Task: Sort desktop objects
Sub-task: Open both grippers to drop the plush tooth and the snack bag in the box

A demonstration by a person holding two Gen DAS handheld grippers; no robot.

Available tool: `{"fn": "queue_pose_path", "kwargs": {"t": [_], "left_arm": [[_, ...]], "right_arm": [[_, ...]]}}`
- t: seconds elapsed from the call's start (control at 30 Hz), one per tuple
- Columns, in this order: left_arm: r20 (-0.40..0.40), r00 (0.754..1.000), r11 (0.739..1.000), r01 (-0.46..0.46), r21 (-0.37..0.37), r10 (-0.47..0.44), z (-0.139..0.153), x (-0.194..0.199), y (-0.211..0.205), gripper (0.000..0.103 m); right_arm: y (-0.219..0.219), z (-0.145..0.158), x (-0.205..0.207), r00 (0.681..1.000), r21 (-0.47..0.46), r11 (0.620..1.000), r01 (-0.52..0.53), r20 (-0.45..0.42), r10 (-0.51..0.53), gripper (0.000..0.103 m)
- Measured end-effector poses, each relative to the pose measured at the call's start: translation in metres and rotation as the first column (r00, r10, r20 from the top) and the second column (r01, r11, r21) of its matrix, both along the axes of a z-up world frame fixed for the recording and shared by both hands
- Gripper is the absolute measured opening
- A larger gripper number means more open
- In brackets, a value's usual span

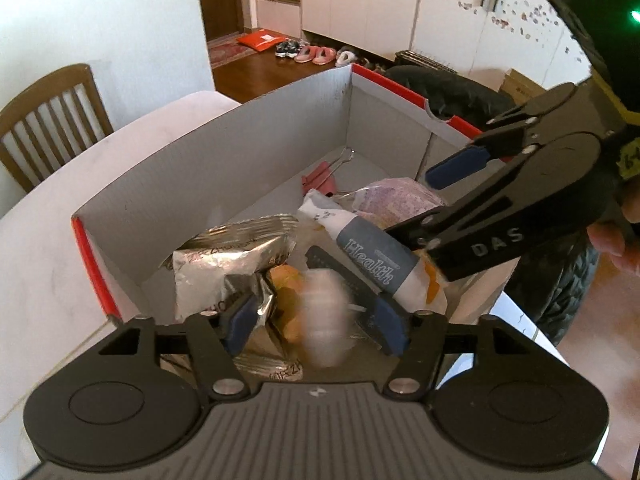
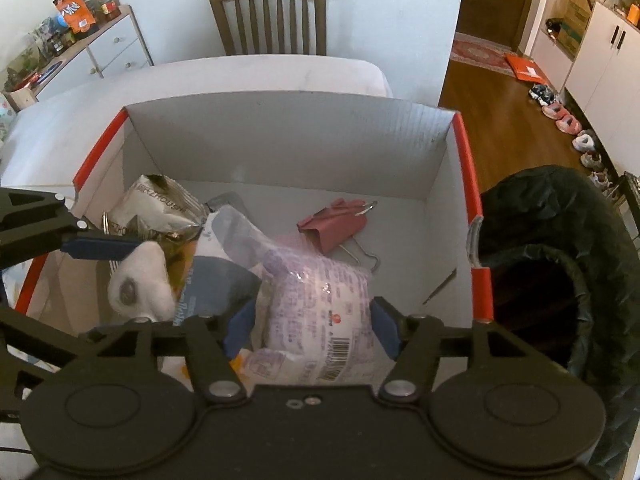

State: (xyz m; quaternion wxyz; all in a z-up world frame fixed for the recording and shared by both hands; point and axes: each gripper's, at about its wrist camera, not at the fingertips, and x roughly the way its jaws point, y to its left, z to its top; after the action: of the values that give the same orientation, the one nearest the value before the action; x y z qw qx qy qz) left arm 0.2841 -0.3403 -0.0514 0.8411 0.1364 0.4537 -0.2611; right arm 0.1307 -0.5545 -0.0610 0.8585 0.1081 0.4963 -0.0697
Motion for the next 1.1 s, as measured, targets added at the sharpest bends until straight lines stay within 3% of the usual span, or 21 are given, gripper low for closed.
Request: {"fn": "queue_pose_path", "kwargs": {"t": [0.13,1.0,1.1], "left_arm": [[-0.008,1.0,0.999,-0.024,-0.021,0.024,0.004,-0.003,0.008,0.072],[0.03,0.993,0.985,-0.107,-0.136,0.112,0.036,-0.046,0.04,0.072],[0.032,0.993,0.983,-0.111,-0.146,0.117,0.037,-0.05,0.042,0.081]], "right_arm": [[0.0,0.008,-0.007,1.0,-0.006,1.0,0.004,0.012,-0.004,0.071],[0.024,0.06,-0.056,0.991,0.005,1.0,-0.03,0.128,0.029,0.077],[0.029,0.063,-0.061,0.99,-0.002,0.999,-0.034,0.14,0.034,0.081]]}}
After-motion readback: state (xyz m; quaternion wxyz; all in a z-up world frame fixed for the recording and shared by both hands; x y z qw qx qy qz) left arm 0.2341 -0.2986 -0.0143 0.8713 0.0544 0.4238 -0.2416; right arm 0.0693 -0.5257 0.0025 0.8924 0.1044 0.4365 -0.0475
